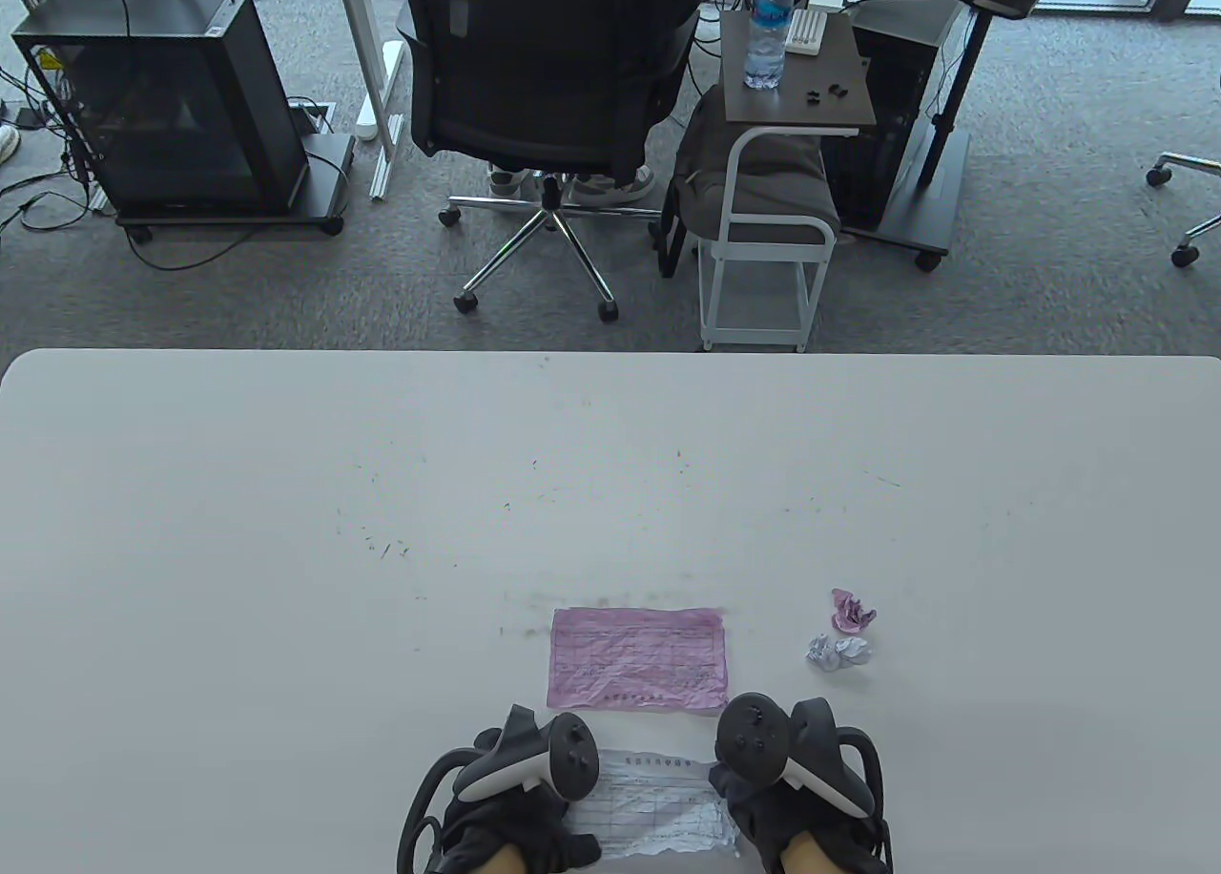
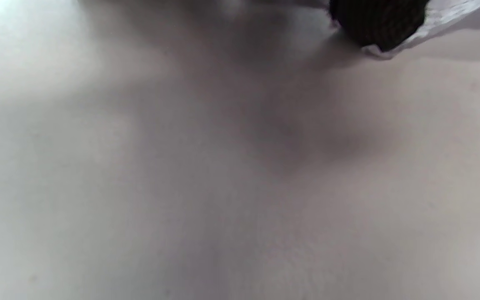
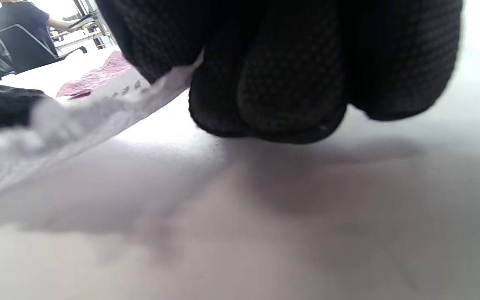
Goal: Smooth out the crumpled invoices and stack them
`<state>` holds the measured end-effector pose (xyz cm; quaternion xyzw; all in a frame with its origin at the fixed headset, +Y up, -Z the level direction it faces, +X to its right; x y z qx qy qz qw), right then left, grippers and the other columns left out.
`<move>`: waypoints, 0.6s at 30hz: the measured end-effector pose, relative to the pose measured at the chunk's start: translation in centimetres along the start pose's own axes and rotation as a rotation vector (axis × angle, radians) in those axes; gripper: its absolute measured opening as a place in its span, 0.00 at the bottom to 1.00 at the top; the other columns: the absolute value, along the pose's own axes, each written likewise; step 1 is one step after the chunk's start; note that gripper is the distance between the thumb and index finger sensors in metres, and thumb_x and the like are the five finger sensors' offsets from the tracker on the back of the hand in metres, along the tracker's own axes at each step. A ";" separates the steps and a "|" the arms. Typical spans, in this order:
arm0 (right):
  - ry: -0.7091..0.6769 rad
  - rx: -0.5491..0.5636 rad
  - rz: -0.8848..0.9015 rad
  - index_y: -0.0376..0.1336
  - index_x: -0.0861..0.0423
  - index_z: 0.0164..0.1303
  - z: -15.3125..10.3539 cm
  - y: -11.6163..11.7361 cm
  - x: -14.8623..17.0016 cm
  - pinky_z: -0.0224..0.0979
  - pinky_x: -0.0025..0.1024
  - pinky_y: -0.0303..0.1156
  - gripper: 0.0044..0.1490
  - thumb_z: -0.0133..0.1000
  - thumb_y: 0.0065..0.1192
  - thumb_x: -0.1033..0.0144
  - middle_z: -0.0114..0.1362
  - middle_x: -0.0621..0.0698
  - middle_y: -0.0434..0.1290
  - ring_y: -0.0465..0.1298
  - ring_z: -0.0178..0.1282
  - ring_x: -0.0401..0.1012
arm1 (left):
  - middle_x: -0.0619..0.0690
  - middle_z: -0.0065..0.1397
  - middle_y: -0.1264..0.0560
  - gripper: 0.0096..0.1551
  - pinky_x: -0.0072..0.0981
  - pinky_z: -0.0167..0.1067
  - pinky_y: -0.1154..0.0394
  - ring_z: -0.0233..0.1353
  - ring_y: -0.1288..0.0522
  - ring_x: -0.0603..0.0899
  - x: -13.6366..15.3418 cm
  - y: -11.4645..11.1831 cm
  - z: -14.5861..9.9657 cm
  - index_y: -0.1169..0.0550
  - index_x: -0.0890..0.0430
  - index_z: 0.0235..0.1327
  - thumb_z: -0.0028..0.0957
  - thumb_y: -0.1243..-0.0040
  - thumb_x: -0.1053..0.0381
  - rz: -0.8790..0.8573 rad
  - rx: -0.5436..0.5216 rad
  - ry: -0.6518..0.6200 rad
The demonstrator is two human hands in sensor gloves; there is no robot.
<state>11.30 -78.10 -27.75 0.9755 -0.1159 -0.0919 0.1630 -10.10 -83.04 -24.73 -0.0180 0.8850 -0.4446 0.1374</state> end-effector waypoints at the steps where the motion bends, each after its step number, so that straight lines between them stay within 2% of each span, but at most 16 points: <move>1: 0.005 0.001 -0.002 0.67 0.59 0.61 0.0 0.0 0.1 0.47 0.47 0.81 0.25 0.55 0.67 0.63 0.46 0.53 0.82 0.83 0.37 0.45 | 0.68 0.70 0.80 0.54 0.74 0.65 0.59 0.70 0.76 0.82 0.0 -0.1 0.1 0.69 0.46 0.73 0.60 0.47 0.35 -0.005 0.005 -0.004; 4: 0.022 0.008 -0.002 0.67 0.59 0.61 0.0 -0.2 0.5 0.47 0.47 0.81 0.25 0.55 0.68 0.64 0.46 0.54 0.82 0.83 0.38 0.45 | 0.68 0.69 0.81 0.55 0.75 0.64 0.61 0.69 0.78 0.82 0.1 -0.2 0.1 0.70 0.48 0.73 0.60 0.47 0.35 -0.016 0.011 -0.014; 7: 0.048 0.066 -0.066 0.66 0.58 0.62 -0.3 -1.0 0.5 0.48 0.49 0.81 0.25 0.56 0.68 0.64 0.49 0.55 0.82 0.83 0.40 0.47 | 0.67 0.68 0.82 0.56 0.76 0.63 0.64 0.68 0.81 0.81 0.2 -0.3 0.2 0.71 0.48 0.72 0.60 0.48 0.35 -0.053 0.017 -0.043; 10: 0.094 0.143 -0.117 0.63 0.56 0.66 -0.8 -2.4 0.6 0.52 0.51 0.79 0.28 0.57 0.66 0.61 0.64 0.62 0.73 0.79 0.53 0.53 | 0.65 0.66 0.83 0.56 0.75 0.61 0.67 0.66 0.84 0.79 0.4 -0.5 0.3 0.72 0.48 0.71 0.60 0.47 0.35 -0.084 0.026 -0.061; 12: 0.053 0.234 -0.098 0.62 0.58 0.66 -1.4 -3.6 0.1 0.52 0.50 0.79 0.29 0.58 0.65 0.59 0.69 0.67 0.67 0.76 0.57 0.55 | 0.65 0.66 0.84 0.56 0.75 0.61 0.67 0.66 0.84 0.79 0.4 -0.5 0.3 0.72 0.47 0.71 0.60 0.47 0.35 -0.082 0.031 -0.059; 14: -0.024 0.310 -0.068 0.61 0.58 0.67 -2.0 -4.6 -1.1 0.53 0.50 0.79 0.30 0.58 0.64 0.58 0.71 0.68 0.64 0.74 0.60 0.56 | 0.65 0.66 0.84 0.56 0.75 0.61 0.67 0.65 0.84 0.79 0.4 -0.5 0.3 0.73 0.47 0.70 0.60 0.47 0.35 -0.085 0.036 -0.058; 15: -0.121 0.324 -0.041 0.61 0.58 0.67 -2.3 -4.7 -2.3 0.53 0.49 0.79 0.31 0.58 0.64 0.56 0.72 0.68 0.63 0.73 0.61 0.57 | 0.65 0.66 0.84 0.56 0.75 0.61 0.67 0.65 0.84 0.79 0.4 -0.5 0.2 0.72 0.47 0.70 0.60 0.47 0.35 -0.086 0.037 -0.058; 18: -0.369 0.243 0.023 0.61 0.57 0.66 -2.8 -3.5 -6.0 0.58 0.53 0.77 0.29 0.58 0.63 0.56 0.75 0.67 0.61 0.70 0.65 0.58 | 0.65 0.66 0.84 0.56 0.75 0.61 0.67 0.65 0.84 0.79 0.4 -0.5 0.2 0.73 0.47 0.70 0.60 0.47 0.35 -0.084 0.038 -0.059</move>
Point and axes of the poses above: the tracker on the back of each hand, its own x axis roughly to the little-finger side, its own z axis roughly from the wrist to the fingertips, y = z × x, the point moved 5 cm from there along z, roughly from the wrist to the fingertips
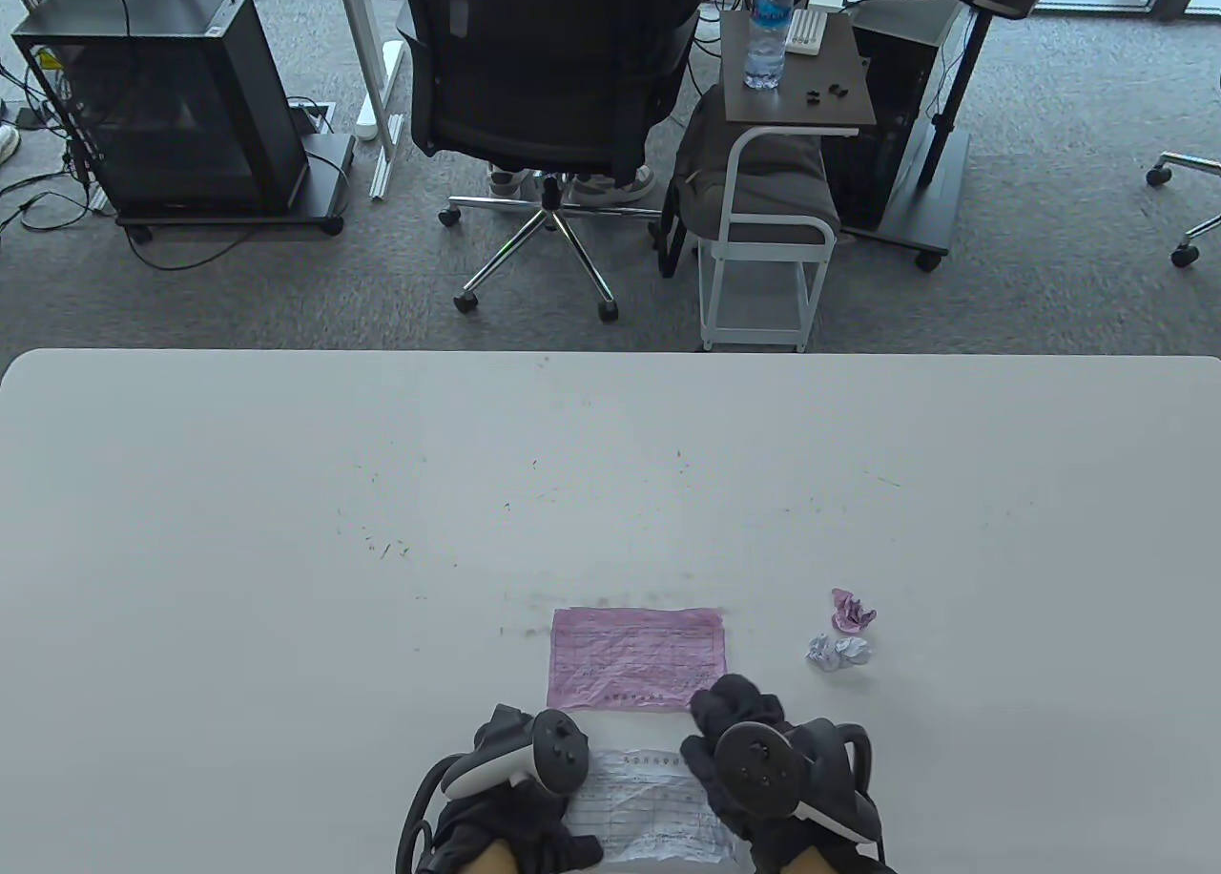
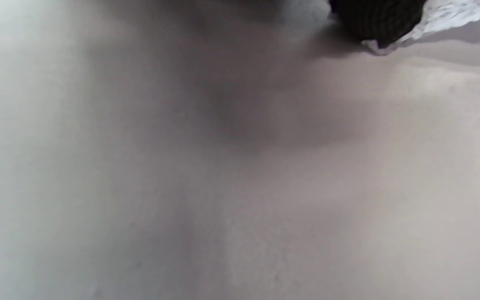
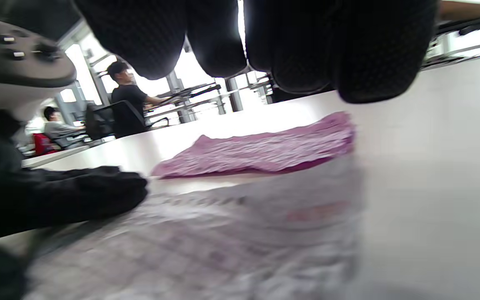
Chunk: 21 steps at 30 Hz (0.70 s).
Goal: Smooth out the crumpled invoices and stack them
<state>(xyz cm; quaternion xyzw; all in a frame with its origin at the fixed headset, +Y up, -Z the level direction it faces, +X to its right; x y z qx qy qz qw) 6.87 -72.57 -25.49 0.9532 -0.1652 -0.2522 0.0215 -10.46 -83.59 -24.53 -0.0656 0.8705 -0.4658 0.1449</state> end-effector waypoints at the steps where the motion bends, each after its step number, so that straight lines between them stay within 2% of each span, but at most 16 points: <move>1: -0.093 -0.053 0.010 0.64 0.58 0.63 0.2 0.9 -1.7 0.61 0.54 0.75 0.26 0.58 0.62 0.57 0.76 0.65 0.62 0.69 0.67 0.59 | 0.65 0.66 0.84 0.56 0.75 0.61 0.67 0.65 0.84 0.79 0.0 0.0 0.0 0.73 0.47 0.70 0.60 0.47 0.35 0.000 0.001 0.000; 3: -0.223 -0.137 -0.075 0.67 0.58 0.58 0.2 2.6 -4.4 0.64 0.55 0.73 0.24 0.58 0.62 0.57 0.76 0.62 0.62 0.69 0.69 0.57 | 0.65 0.66 0.84 0.56 0.75 0.61 0.67 0.65 0.84 0.79 0.0 0.0 0.0 0.73 0.47 0.70 0.60 0.48 0.35 0.001 0.005 0.002; 6: -0.323 -0.287 -0.153 0.67 0.56 0.59 0.1 5.4 -6.8 0.66 0.55 0.72 0.24 0.59 0.61 0.55 0.78 0.60 0.61 0.68 0.72 0.56 | 0.65 0.66 0.84 0.56 0.75 0.61 0.67 0.65 0.84 0.79 0.0 0.0 0.0 0.73 0.47 0.70 0.60 0.48 0.35 0.002 0.005 0.003; 8: -0.320 -0.413 -0.139 0.65 0.56 0.62 0.0 7.3 -7.0 0.67 0.56 0.70 0.25 0.59 0.60 0.55 0.81 0.61 0.58 0.65 0.74 0.57 | 0.65 0.66 0.84 0.56 0.75 0.61 0.67 0.65 0.84 0.79 0.0 0.0 0.0 0.73 0.47 0.70 0.60 0.48 0.35 0.000 0.007 0.004; 11: -0.255 -0.531 -0.124 0.58 0.55 0.70 -0.1 8.6 -5.9 0.69 0.56 0.66 0.31 0.60 0.59 0.54 0.83 0.60 0.51 0.58 0.78 0.56 | 0.65 0.65 0.84 0.56 0.75 0.61 0.67 0.65 0.84 0.79 -0.1 0.0 0.0 0.73 0.47 0.69 0.61 0.48 0.36 0.002 0.012 0.010; 15: -0.219 -0.559 -0.067 0.59 0.55 0.71 0.0 8.5 -5.5 0.70 0.56 0.63 0.31 0.61 0.59 0.52 0.83 0.59 0.52 0.56 0.78 0.56 | 0.64 0.65 0.84 0.56 0.75 0.61 0.68 0.65 0.85 0.79 -0.1 0.0 0.0 0.73 0.47 0.69 0.60 0.48 0.35 -0.001 0.017 0.015; 21: -0.152 -0.564 -0.086 0.64 0.52 0.66 0.3 7.9 -4.6 0.66 0.58 0.68 0.26 0.61 0.59 0.51 0.78 0.54 0.60 0.62 0.73 0.53 | 0.64 0.65 0.84 0.56 0.75 0.61 0.67 0.65 0.84 0.79 -0.1 0.0 0.0 0.73 0.47 0.69 0.60 0.48 0.35 -0.002 0.017 0.019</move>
Point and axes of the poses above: the tracker on the back of each hand, its own x axis roughly to the little-finger side, its own z axis roughly from the wrist to the fingertips, y = z × x, the point moved 5 cm from there along z, roughly from the wrist to the fingertips
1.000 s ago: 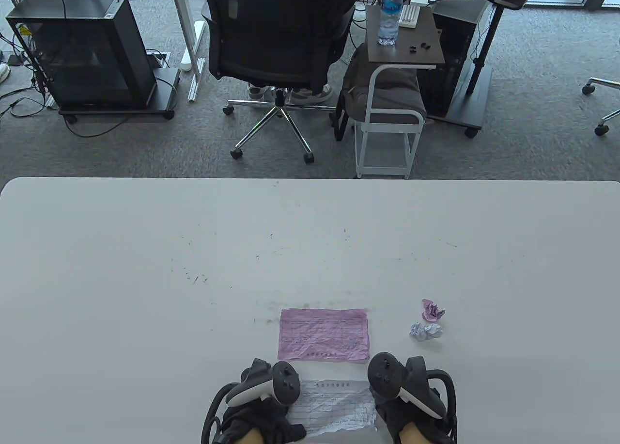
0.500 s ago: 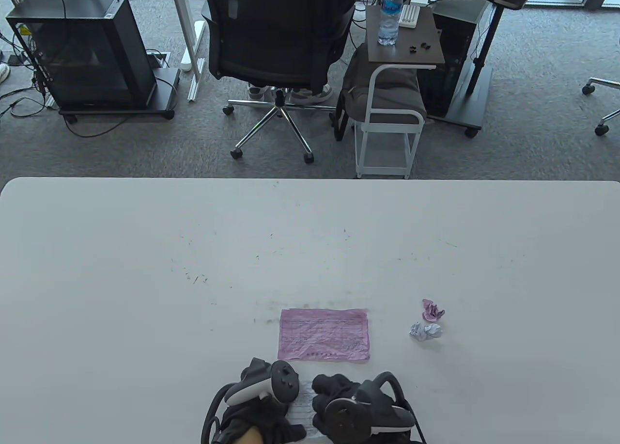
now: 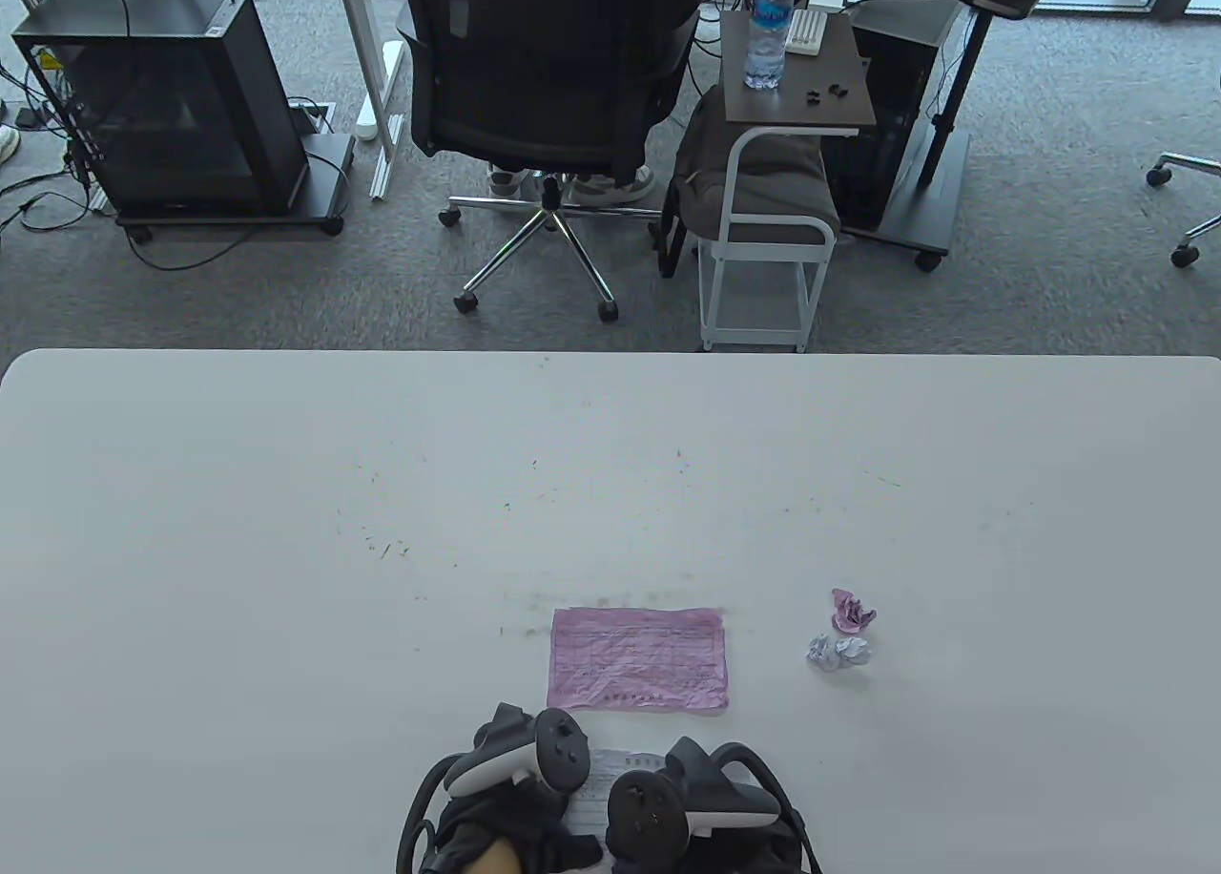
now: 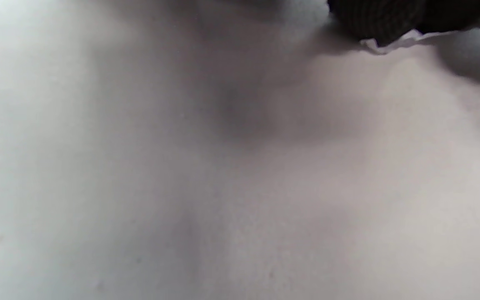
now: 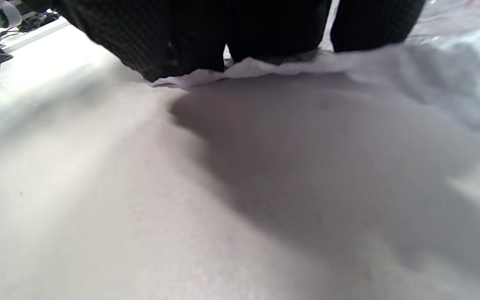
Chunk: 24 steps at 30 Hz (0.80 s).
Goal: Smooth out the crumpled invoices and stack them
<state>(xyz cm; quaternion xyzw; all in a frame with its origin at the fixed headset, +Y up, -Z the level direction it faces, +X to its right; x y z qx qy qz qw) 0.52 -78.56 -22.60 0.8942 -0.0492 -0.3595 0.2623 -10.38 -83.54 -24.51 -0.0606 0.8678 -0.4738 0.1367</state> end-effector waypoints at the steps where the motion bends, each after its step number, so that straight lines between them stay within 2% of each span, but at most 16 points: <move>1: 0.015 -0.005 0.007 0.65 0.52 0.64 -0.1 -0.1 0.3 0.65 0.58 0.69 0.26 0.61 0.59 0.51 0.76 0.54 0.62 0.63 0.71 0.53 | 0.64 0.65 0.84 0.56 0.75 0.61 0.67 0.65 0.84 0.78 0.0 0.0 0.0 0.73 0.47 0.69 0.60 0.48 0.35 0.001 0.001 0.001; 11: 0.161 -0.077 0.062 0.73 0.52 0.49 -0.8 -0.1 3.2 0.62 0.61 0.71 0.21 0.61 0.59 0.47 0.62 0.53 0.73 0.73 0.59 0.51 | 0.64 0.65 0.84 0.56 0.75 0.61 0.67 0.65 0.84 0.78 0.0 0.0 0.0 0.73 0.46 0.69 0.60 0.48 0.35 -0.001 0.000 0.003; 14: 0.207 -0.106 0.081 0.73 0.52 0.46 -1.1 0.1 4.2 0.61 0.62 0.71 0.21 0.61 0.59 0.47 0.60 0.52 0.74 0.74 0.57 0.51 | 0.64 0.65 0.84 0.56 0.75 0.61 0.67 0.65 0.85 0.78 0.0 0.0 0.0 0.73 0.47 0.69 0.60 0.48 0.35 -0.004 -0.001 0.001; 24: 0.283 -0.104 0.102 0.75 0.52 0.42 -2.1 0.3 6.3 0.59 0.61 0.72 0.21 0.61 0.59 0.47 0.55 0.52 0.77 0.76 0.53 0.50 | 0.64 0.65 0.84 0.56 0.75 0.61 0.68 0.65 0.85 0.78 0.1 0.0 0.0 0.73 0.47 0.69 0.60 0.47 0.35 -0.011 -0.001 -0.003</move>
Point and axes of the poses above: the tracker on the back of each hand, its own x axis roughly to the little-finger side, its own z axis roughly from the wrist to the fingertips, y = z × x, the point moved 5 cm from there along z, roughly from the wrist to the fingertips
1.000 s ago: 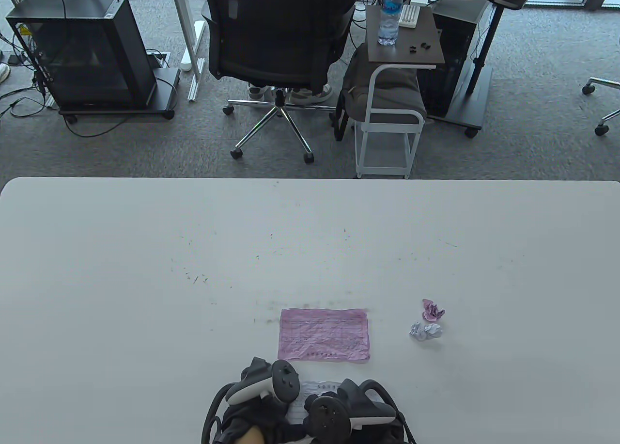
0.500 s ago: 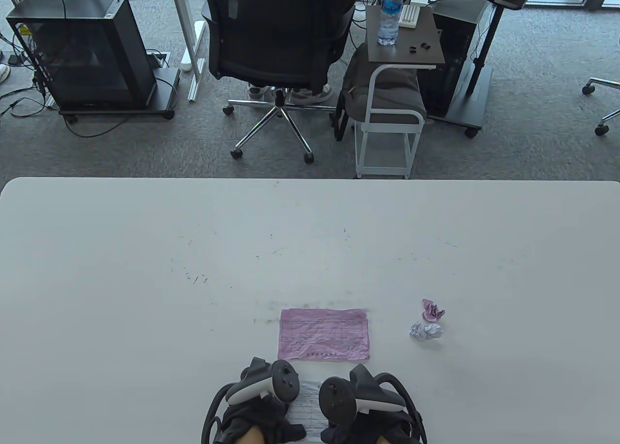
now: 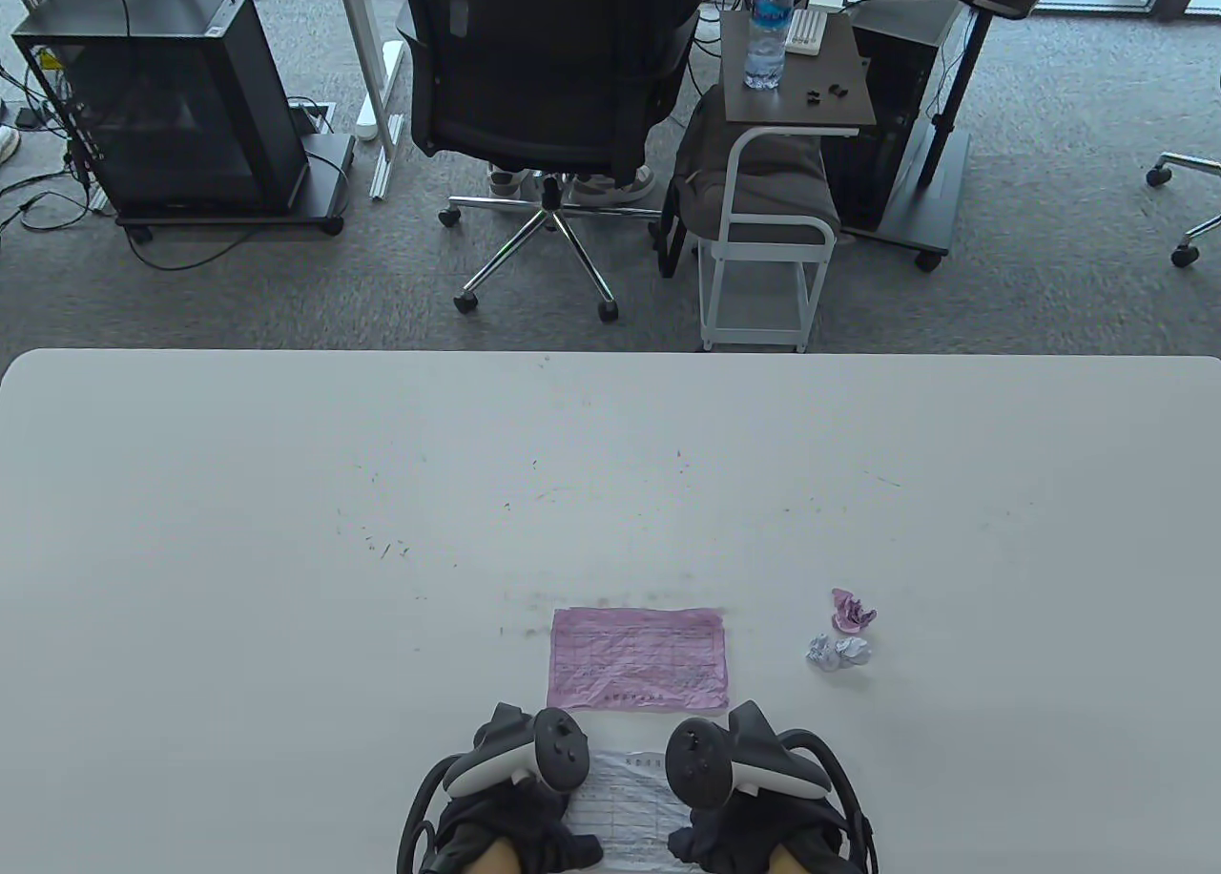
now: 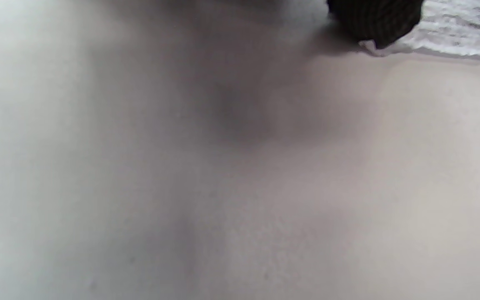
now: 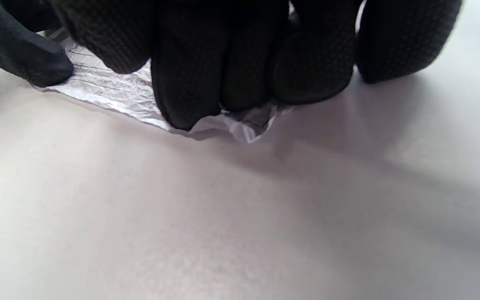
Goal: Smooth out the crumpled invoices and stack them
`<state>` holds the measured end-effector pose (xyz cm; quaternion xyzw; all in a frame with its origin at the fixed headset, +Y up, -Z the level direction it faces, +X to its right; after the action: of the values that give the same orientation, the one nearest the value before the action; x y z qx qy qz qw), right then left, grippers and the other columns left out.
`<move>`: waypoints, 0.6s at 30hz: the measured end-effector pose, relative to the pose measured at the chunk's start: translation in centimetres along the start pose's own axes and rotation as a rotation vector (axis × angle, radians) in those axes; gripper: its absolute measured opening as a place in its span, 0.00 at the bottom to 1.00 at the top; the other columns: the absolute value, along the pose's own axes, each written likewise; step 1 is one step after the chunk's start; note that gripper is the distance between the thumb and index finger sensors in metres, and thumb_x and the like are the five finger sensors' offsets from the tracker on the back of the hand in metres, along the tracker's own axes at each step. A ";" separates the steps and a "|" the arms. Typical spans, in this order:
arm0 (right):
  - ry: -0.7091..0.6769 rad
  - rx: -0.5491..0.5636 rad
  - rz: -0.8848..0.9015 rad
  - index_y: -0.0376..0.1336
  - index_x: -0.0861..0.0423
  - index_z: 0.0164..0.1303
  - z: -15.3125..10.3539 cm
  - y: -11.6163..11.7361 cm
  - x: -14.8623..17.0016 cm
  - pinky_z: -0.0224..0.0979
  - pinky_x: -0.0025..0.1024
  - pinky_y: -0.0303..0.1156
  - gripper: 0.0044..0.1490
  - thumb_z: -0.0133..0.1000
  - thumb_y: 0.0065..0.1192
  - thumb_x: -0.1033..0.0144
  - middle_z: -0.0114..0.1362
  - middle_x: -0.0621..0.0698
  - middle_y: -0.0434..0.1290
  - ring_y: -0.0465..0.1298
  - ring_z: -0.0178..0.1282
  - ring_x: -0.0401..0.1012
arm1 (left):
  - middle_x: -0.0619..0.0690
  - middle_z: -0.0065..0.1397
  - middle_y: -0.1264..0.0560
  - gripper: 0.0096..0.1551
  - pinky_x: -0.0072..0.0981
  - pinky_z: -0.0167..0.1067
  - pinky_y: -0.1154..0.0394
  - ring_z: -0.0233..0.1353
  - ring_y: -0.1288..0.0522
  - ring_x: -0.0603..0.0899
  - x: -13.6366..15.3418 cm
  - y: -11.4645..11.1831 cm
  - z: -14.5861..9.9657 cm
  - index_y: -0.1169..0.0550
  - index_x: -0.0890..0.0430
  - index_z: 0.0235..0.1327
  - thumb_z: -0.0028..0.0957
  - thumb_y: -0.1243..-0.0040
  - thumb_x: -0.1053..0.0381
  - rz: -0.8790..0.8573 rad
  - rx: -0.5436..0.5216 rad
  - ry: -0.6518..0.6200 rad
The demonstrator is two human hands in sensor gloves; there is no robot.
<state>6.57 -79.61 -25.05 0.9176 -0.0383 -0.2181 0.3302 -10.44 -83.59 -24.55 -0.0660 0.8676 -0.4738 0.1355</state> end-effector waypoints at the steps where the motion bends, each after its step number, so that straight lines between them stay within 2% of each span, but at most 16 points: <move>1: 0.007 -0.002 -0.002 0.75 0.52 0.42 0.0 0.0 0.1 0.59 0.61 0.72 0.21 0.61 0.59 0.47 0.54 0.52 0.77 0.76 0.53 0.50 | 0.64 0.65 0.84 0.56 0.75 0.61 0.68 0.65 0.85 0.78 0.0 0.0 0.0 0.73 0.47 0.69 0.60 0.47 0.35 0.001 0.000 0.000; 6: 0.010 0.072 0.029 0.76 0.54 0.39 -0.7 -1.0 1.0 0.56 0.59 0.76 0.23 0.61 0.59 0.47 0.50 0.54 0.80 0.78 0.48 0.49 | 0.64 0.65 0.84 0.56 0.75 0.61 0.68 0.65 0.85 0.78 0.0 0.0 0.0 0.73 0.47 0.70 0.61 0.47 0.35 -0.003 -0.001 -0.004; 9: -0.021 0.327 0.071 0.76 0.54 0.37 -2.2 -3.6 1.4 0.54 0.59 0.77 0.23 0.60 0.60 0.47 0.49 0.55 0.80 0.79 0.47 0.50 | 0.64 0.65 0.84 0.56 0.75 0.61 0.68 0.65 0.85 0.78 0.0 0.0 0.0 0.73 0.47 0.70 0.61 0.47 0.35 -0.004 0.002 -0.005; 12: -0.099 0.532 0.101 0.76 0.55 0.42 -3.4 -5.0 0.6 0.54 0.59 0.77 0.23 0.59 0.60 0.47 0.55 0.57 0.80 0.78 0.50 0.52 | 0.64 0.65 0.84 0.56 0.75 0.60 0.68 0.65 0.85 0.79 0.1 0.0 0.0 0.73 0.47 0.69 0.61 0.47 0.35 -0.005 0.002 -0.006; 14: -0.162 0.559 0.082 0.74 0.55 0.47 -3.3 -5.0 -0.7 0.54 0.58 0.77 0.24 0.59 0.60 0.48 0.61 0.58 0.77 0.76 0.55 0.54 | 0.64 0.65 0.84 0.56 0.75 0.60 0.68 0.65 0.85 0.79 0.1 0.0 0.0 0.73 0.47 0.69 0.61 0.47 0.36 -0.004 0.003 -0.006; 18: -0.247 0.479 -0.042 0.72 0.57 0.52 -2.0 -3.5 -3.8 0.55 0.56 0.77 0.25 0.59 0.59 0.49 0.68 0.59 0.71 0.74 0.62 0.55 | 0.64 0.65 0.84 0.56 0.75 0.60 0.68 0.65 0.85 0.79 0.1 0.0 0.1 0.73 0.47 0.70 0.61 0.47 0.36 -0.005 0.002 -0.008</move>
<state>3.74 -74.90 -24.42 0.9365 -0.1100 -0.3200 0.0920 -10.48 -83.66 -24.59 -0.0702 0.8664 -0.4749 0.1378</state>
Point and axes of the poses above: the tracker on the back of each hand, its own x axis roughly to the little-finger side, its own z axis roughly from the wrist to the fingertips, y = z × x, the point moved 5 cm from there along z, roughly from the wrist to the fingertips
